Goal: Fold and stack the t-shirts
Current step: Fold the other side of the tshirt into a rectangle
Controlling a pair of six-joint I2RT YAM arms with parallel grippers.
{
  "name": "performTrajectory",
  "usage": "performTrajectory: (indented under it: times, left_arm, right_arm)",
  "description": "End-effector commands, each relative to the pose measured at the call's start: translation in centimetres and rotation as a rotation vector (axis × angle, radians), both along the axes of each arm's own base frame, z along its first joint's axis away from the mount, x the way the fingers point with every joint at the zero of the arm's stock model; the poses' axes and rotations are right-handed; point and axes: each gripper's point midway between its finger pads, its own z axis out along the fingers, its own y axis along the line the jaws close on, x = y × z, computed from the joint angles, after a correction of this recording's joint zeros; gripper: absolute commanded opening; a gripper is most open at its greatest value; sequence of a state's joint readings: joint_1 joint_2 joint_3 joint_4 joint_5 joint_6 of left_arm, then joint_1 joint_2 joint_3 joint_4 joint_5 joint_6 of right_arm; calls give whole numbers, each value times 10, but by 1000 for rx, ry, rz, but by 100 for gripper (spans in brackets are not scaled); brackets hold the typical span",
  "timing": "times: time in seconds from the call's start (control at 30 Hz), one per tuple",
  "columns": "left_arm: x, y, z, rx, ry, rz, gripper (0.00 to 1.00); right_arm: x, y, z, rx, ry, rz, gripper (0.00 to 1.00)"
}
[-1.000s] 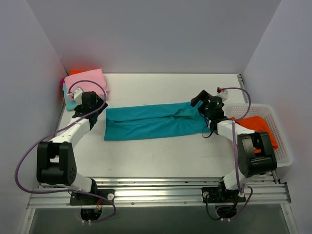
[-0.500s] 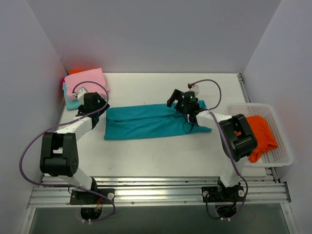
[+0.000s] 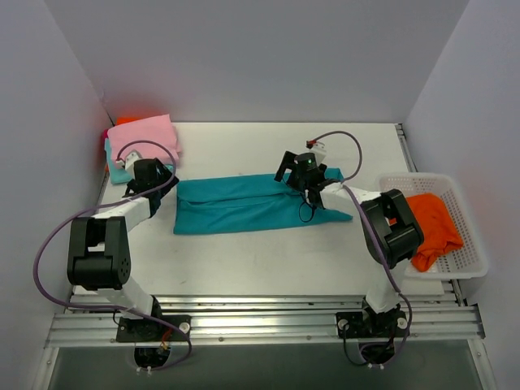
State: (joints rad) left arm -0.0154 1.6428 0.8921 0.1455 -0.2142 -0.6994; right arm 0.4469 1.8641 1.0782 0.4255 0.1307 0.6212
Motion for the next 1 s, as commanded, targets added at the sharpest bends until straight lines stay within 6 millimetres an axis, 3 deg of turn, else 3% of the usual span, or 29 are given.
performTrajectory:
  times: [0.0,0.17,0.2,0.37,0.63,0.9,0.97]
  left_arm:
    - [11,-2,8,-26,-62,-18,82]
    - [11,-5,8,-39,-68,-29,82]
    - [10,9,8,-41,-69,1,82]
    - [10,9,8,-47,-78,-1,81]
    - [10,9,6,-54,-77,-3,81]
    - [10,8,6,-62,-80,-9,81]
    - [10,10,5,-63,-80,-7,81]
  right_arm:
    - [2,-7,13,-53,-21,-33,99]
    - [-6,-13,9,-76,0,-40,96]
    - [-8,-14,8,-80,1,-42,96]
    - [-15,-21,15,-108,-7,-65,93]
    - [-20,-25,3,-125,14,-63,78]
    - [-12,-16,-17,-127,50,-47,45]
    - [-11,-15,-20,-127,55,-44,28]
